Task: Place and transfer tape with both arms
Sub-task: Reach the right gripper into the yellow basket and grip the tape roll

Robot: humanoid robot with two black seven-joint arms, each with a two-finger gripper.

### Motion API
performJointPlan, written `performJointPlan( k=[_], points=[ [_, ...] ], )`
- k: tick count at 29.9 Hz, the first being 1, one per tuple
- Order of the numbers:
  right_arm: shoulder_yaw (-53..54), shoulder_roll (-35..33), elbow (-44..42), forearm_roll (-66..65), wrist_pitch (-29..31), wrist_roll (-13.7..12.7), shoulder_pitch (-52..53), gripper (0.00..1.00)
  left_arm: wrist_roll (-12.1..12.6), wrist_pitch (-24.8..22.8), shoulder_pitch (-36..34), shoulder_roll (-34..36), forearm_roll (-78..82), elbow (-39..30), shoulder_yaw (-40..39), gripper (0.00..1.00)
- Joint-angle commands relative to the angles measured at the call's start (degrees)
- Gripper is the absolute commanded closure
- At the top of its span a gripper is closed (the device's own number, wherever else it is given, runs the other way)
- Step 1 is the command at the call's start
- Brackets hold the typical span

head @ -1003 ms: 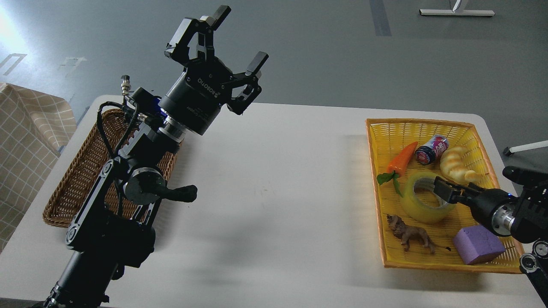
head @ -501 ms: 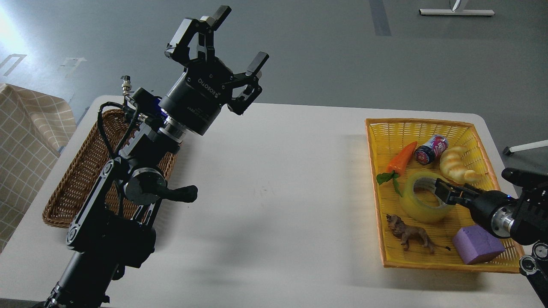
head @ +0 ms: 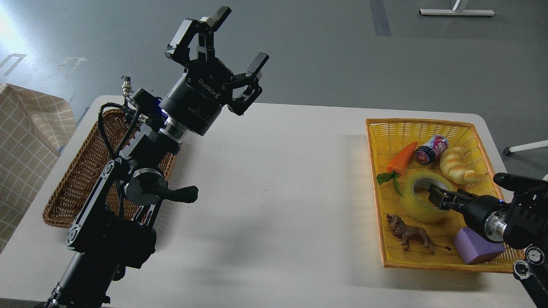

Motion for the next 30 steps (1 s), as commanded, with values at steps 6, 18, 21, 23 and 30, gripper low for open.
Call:
performJointPlan(
  k=[6, 18, 21, 23, 30],
  points=[
    [-0.21, -0.01, -0.44, -0.11, 0.00, -0.06, 0.04, 0.40, -0.08, -0.02, 0.44, -0.55, 0.47, 0.00, 0.00, 0.01],
    [-0.12, 0.08, -0.52, -0.19, 0.00, -0.23, 0.04, 0.60, -0.08, 0.06, 0.53, -0.55, 0.47, 0.00, 0.00, 0.01],
    [-0.12, 0.17, -0.44, -0.28, 0.00, -0.67, 0.04, 0.61, 0.00, 0.06, 0.53, -0.46, 0.55, 0.00, 0.00, 0.01],
    [-0.12, 0.17, -0.44, -0.28, 0.00, -1.28, -0.05, 0.61, 0.00, 0.06, 0.53, -0.46, 0.55, 0.00, 0.00, 0.01],
    [-0.12, 0.17, -0.35, -0.28, 0.00, -1.81, -0.57, 0.62, 0.00, 0.15, 0.53, -0.46, 0.55, 0.00, 0.00, 0.01]
  ],
)
